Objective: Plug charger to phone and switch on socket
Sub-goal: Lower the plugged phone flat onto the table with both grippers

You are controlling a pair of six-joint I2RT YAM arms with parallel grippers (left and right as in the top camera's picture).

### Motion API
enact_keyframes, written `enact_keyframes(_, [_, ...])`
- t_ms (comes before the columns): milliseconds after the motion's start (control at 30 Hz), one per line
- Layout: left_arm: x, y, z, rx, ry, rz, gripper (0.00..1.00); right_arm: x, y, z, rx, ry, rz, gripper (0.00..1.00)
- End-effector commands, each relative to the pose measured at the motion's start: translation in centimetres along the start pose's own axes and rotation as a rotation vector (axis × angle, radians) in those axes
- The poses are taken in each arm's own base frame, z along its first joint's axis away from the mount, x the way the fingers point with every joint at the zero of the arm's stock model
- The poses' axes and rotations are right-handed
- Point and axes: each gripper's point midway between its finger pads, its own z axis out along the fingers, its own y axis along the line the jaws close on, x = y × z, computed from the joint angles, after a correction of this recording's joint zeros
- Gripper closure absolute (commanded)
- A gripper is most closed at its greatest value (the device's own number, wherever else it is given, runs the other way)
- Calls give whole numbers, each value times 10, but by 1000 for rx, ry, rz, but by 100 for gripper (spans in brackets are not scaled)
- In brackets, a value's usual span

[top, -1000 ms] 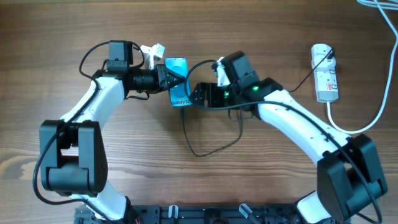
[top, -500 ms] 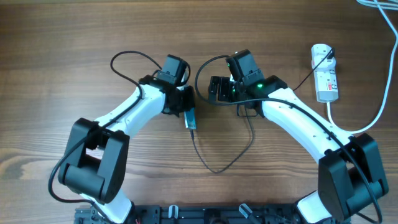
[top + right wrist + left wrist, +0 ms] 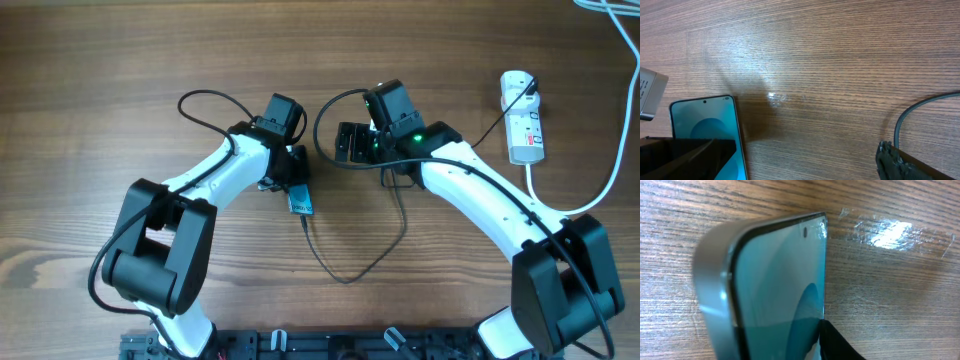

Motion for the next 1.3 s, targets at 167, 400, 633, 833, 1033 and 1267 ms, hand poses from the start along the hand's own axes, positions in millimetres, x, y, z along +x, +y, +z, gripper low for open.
enact_keyframes(167, [-3,3,5,-19,-15,1,60,-10,2,-4,6,-31,-12,0])
enact_keyframes(400, [-6,0,4,-9,-29,3,57,-10,2,-4,6,-31,-13,0])
enact_keyframes(633, [-5,1,5,-13,-22,2,58,-10,2,-4,7,-31,-13,0])
enact_keyframes(833, [-3,3,5,-19,-13,1,53,-10,2,-4,6,-31,-13,0])
enact_keyframes(1033, [-3,3,5,-19,-13,1,53,-10,2,-4,6,-31,-13,0])
enact_keyframes(1267, [-10,-2,5,0,-41,5,48,-10,2,-4,6,-31,-13,0])
